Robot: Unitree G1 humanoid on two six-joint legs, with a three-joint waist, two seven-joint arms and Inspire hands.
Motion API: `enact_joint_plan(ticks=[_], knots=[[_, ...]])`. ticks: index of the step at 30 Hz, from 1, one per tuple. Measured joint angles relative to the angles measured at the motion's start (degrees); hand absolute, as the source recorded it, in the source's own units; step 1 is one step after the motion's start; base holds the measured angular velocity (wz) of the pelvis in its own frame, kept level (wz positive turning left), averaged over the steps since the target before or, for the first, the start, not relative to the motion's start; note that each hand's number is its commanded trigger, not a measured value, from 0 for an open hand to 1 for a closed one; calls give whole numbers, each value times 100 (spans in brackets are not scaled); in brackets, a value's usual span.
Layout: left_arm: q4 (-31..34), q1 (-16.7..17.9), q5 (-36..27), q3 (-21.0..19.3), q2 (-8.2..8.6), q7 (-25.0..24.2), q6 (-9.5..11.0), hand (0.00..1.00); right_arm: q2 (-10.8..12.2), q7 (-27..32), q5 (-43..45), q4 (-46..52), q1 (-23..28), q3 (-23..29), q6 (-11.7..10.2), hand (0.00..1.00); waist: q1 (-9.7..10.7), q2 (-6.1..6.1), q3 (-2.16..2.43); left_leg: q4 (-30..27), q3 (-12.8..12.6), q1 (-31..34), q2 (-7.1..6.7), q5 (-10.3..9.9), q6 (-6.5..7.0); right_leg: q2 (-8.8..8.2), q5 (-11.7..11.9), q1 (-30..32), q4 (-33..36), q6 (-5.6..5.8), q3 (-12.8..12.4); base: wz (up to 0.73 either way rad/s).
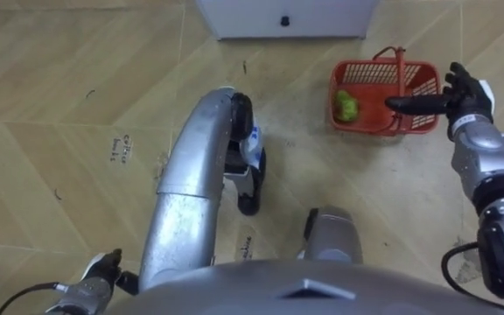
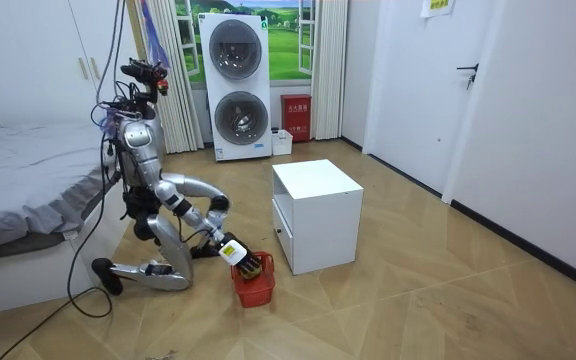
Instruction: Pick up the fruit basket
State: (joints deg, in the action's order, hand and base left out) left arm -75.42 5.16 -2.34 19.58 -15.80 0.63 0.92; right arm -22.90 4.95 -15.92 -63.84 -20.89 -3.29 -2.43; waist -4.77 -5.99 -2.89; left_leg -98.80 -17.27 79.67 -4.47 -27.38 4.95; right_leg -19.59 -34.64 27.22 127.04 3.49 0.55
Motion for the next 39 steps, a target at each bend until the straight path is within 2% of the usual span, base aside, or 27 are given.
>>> enact_joint_plan(ticks=[5,10,16,22,30,31,32,33,39], knots=[[1,3,-47,103,0,-121,-5,0,-70,-72,-34,-300,-292,-6,-16,0,-86,85,-11,50,-48,99,9,34,-19,-34,0,156,22,1,-34,3],[2,-10,-128,147,0,-159,-3,0,-72,-104,-148,-503,-289,-87,-19,0,-197,142,-11,86,-92,116,21,44,-23,-66,-2,198,16,2,-35,4],[4,-16,-203,148,0,-275,1,0,-118,-266,-166,-555,-289,-144,-21,0,-213,234,-4,150,-240,119,101,122,79,-154,-16,209,27,25,48,10],[11,-49,-202,318,-1,-362,-3,0,-309,-333,-362,-560,-292,-298,-20,0,-352,272,-1,178,-331,175,105,188,176,-245,-28,287,79,23,49,6],[12,-47,-205,318,-1,-414,-13,0,-318,-547,-708,-720,-292,-334,-15,0,-366,289,4,170,-331,204,104,202,200,-243,-41,291,88,35,72,0],[12,-47,-205,317,-1,-416,-16,0,-318,-559,-747,-781,-291,-338,0,60,-372,293,4,170,-331,204,105,202,200,-242,-41,289,87,35,76,0],[12,-44,-204,317,-1,-420,-16,0,-318,-573,-812,-805,-284,-346,4,85,-373,295,4,170,-331,204,106,202,201,-241,-42,289,87,33,76,0],[12,-42,-204,317,-1,-423,-17,0,-318,-583,-839,-812,-283,-351,3,100,-373,295,4,170,-331,204,107,202,201,-241,-45,289,87,28,77,0],[111,-44,-201,314,-12,-517,-64,0,-331,-764,-903,-886,-288,-435,3,100,-435,307,3,173,-334,213,125,203,201,-236,-46,310,86,28,79,0]])
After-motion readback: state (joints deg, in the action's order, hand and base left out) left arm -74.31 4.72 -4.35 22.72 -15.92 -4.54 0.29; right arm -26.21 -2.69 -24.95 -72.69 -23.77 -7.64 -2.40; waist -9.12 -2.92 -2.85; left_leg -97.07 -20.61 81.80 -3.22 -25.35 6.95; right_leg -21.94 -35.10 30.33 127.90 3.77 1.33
